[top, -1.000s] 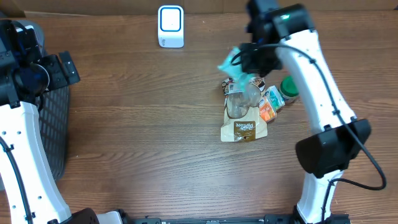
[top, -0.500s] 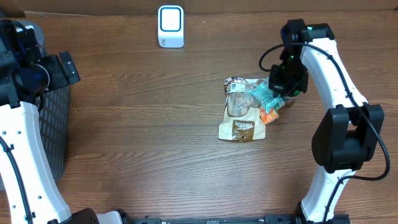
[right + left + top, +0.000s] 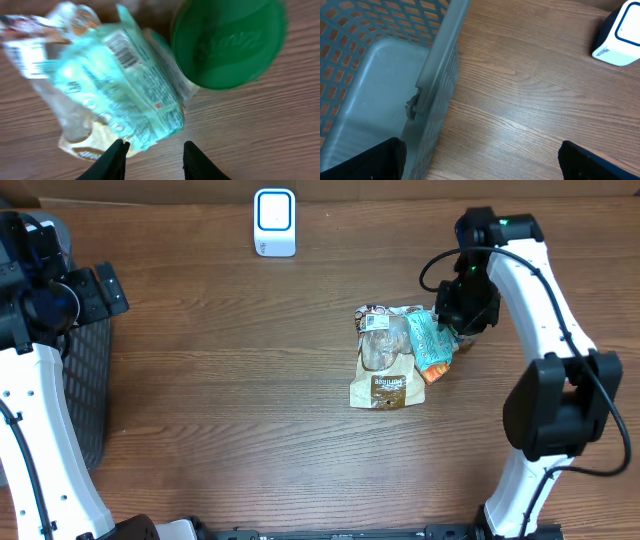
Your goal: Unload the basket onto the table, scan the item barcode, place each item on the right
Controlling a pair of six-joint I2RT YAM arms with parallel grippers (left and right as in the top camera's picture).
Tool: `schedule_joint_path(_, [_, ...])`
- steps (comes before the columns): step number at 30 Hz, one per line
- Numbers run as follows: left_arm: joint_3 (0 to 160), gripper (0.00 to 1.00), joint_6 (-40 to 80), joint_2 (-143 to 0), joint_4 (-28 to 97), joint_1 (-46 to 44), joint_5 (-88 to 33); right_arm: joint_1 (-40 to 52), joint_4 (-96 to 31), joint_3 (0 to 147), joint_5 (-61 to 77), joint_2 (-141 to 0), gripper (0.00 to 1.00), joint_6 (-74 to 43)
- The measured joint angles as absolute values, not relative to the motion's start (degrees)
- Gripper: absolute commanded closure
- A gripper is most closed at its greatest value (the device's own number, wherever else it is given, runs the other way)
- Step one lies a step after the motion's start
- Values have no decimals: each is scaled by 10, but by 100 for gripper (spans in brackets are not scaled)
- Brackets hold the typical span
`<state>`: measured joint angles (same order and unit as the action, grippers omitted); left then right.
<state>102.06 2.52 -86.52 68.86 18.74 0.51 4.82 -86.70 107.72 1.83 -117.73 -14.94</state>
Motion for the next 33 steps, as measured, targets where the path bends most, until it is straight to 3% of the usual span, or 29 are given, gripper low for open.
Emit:
schedule_joint_path(7, [1021,0,25,-865,688,187,5,81,-880,1094,17,-1016,48,-135])
schedule_joint_path(9, [1021,1,25,-865,688,187,5,95,-884,1100,17,-965,35,-134])
schedule_joint_path(12, [1021,1,25,-865,688,187,5,108,-898,1105,19,-896,0,-132])
schedule_joint_path(20, [1021,0,25,-865,689,187,5,114,-940,1107,63,-761,0,-135])
schedule_joint_path(33, [1021,0,25,-865,688,187,5,114,-938,1107,71,-738,0,-135])
